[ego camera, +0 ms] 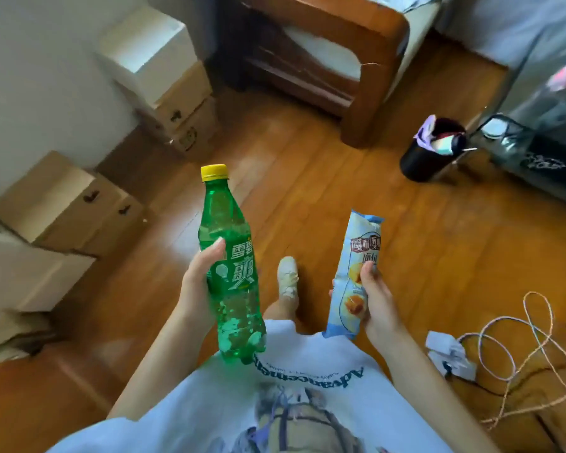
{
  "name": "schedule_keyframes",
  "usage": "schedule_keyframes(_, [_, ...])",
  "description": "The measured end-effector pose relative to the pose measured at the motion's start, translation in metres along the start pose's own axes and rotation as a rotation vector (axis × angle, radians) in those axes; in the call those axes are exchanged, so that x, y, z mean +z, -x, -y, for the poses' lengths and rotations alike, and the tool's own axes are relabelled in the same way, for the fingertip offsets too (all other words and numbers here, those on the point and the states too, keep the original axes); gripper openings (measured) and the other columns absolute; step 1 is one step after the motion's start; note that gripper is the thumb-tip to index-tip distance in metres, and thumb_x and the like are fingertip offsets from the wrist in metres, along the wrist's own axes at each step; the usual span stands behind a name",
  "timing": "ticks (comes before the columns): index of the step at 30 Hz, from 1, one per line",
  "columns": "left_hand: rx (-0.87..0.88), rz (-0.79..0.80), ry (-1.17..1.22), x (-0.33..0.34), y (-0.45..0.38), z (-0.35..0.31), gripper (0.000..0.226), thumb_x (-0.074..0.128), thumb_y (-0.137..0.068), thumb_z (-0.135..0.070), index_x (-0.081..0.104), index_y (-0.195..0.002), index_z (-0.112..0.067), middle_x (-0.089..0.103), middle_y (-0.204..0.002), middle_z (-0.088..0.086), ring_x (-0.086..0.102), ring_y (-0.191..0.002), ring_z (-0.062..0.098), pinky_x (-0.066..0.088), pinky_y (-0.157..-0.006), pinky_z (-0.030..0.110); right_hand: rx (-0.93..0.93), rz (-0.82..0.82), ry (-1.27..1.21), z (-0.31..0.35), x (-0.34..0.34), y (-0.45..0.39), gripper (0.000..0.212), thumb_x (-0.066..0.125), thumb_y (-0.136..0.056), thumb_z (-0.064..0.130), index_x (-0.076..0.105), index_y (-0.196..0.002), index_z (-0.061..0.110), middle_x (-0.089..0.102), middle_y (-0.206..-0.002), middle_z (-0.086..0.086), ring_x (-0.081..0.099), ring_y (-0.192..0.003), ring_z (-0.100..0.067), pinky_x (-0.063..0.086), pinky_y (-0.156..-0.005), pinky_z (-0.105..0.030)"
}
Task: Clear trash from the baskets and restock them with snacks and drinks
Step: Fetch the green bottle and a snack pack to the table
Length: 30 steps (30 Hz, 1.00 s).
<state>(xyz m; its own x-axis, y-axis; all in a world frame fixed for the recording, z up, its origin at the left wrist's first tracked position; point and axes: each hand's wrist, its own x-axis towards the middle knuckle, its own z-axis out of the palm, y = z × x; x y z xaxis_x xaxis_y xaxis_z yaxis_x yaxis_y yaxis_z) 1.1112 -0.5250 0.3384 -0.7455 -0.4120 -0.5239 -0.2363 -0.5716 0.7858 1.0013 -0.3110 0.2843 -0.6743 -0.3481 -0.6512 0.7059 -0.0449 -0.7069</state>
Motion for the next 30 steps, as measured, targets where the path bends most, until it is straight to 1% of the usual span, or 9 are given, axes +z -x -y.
schedule_keyframes(3, [-0.04,0.08,-0.072,0.046,-0.046,-0.003,0.037,0.057,-0.059,-0.046,0.072,-0.081,-0.02,0.07,-0.068,0.005,0.069,-0.06,0.021,0.056,-0.051,0.03,-0.038,-0.139,-0.013,0.02,-0.033,-0.015,0.041,0.055,-0.067,0.058,0.061,-0.099,0.032,0.075,-0.085,0.008,0.072,-0.075,-0.013,0.056,-0.059,-0.027])
schedule_keyframes(6, [-0.071,0.191,-0.115,0.102,-0.097,-0.002,0.032,0.055,-0.066,-0.044,0.073,-0.08,-0.022,0.068,-0.066,0.004,0.068,-0.059,0.023,0.054,-0.05,0.03,-0.079,-0.277,-0.024,0.049,-0.067,-0.038,0.041,0.054,-0.064,0.063,0.061,-0.095,0.036,0.074,-0.082,0.014,0.071,-0.074,-0.007,0.054,-0.056,-0.023])
schedule_keyframes(10, [-0.122,0.305,-0.177,0.187,-0.162,-0.002,0.048,0.061,-0.058,-0.046,0.066,-0.095,-0.016,0.066,-0.071,0.005,0.068,-0.061,0.025,0.055,-0.051,0.032,-0.119,-0.435,-0.072,0.098,-0.115,-0.068,0.033,0.052,-0.067,0.061,0.061,-0.09,0.038,0.071,-0.084,0.014,0.069,-0.076,-0.007,0.054,-0.065,-0.027])
schedule_keyframes(15, [-0.173,0.472,-0.285,0.289,-0.224,-0.006,0.046,0.063,-0.059,-0.045,0.066,-0.093,-0.015,0.068,-0.071,0.007,0.069,-0.063,0.026,0.055,-0.053,0.033,-0.155,-0.591,-0.135,0.16,-0.163,-0.095,0.022,0.049,-0.078,0.055,0.06,-0.088,0.038,0.071,-0.073,0.02,0.068,-0.065,0.002,0.051,-0.051,-0.015])
schedule_keyframes(18, [-0.193,0.598,-0.354,0.343,-0.253,-0.006,0.043,0.066,-0.06,-0.047,0.068,-0.09,-0.017,0.068,-0.072,0.006,0.068,-0.065,0.025,0.056,-0.057,0.034,-0.151,-0.679,-0.182,0.183,-0.187,-0.109,0.017,0.048,-0.083,0.052,0.06,-0.087,0.041,0.069,-0.081,0.016,0.068,-0.071,-0.002,0.052,-0.058,-0.021])
schedule_keyframes(22, [-0.262,0.687,-0.409,0.402,-0.279,0.001,0.073,0.077,-0.046,-0.06,0.063,-0.099,-0.011,0.067,-0.074,0.008,0.067,-0.065,0.025,0.056,-0.056,0.034,-0.126,-0.785,-0.263,0.199,-0.22,-0.118,0.02,0.048,-0.081,0.057,0.06,-0.087,0.041,0.066,-0.089,0.011,0.064,-0.08,-0.009,0.052,-0.074,-0.033])
schedule_keyframes(25, [-0.295,0.736,-0.421,0.442,-0.293,0.012,0.072,0.076,-0.048,-0.059,0.062,-0.099,-0.01,0.067,-0.073,0.008,0.068,-0.064,0.024,0.055,-0.053,0.034,-0.096,-0.829,-0.307,0.21,-0.252,-0.125,0.02,0.045,-0.085,0.055,0.059,-0.087,0.04,0.066,-0.091,0.008,0.064,-0.083,-0.015,0.05,-0.084,-0.04])
schedule_keyframes(28, [-0.299,0.751,-0.439,0.483,-0.305,0.027,0.056,0.07,-0.059,-0.049,0.061,-0.099,-0.01,0.067,-0.075,0.007,0.067,-0.066,0.024,0.054,-0.055,0.034,-0.103,-0.835,-0.332,0.229,-0.289,-0.135,0.025,0.045,-0.078,0.062,0.056,-0.088,0.042,0.066,-0.09,0.013,0.065,-0.079,-0.006,0.056,-0.065,-0.026])
schedule_keyframes(30, [-0.3,0.738,-0.442,0.515,-0.313,0.037,0.057,0.068,-0.06,-0.047,0.06,-0.102,-0.01,0.068,-0.079,0.007,0.067,-0.066,0.024,0.054,-0.056,0.034,-0.108,-0.83,-0.335,0.247,-0.32,-0.143,0.023,0.045,-0.079,0.061,0.056,-0.089,0.043,0.065,-0.09,0.016,0.065,-0.077,-0.001,0.05,-0.056,-0.018])
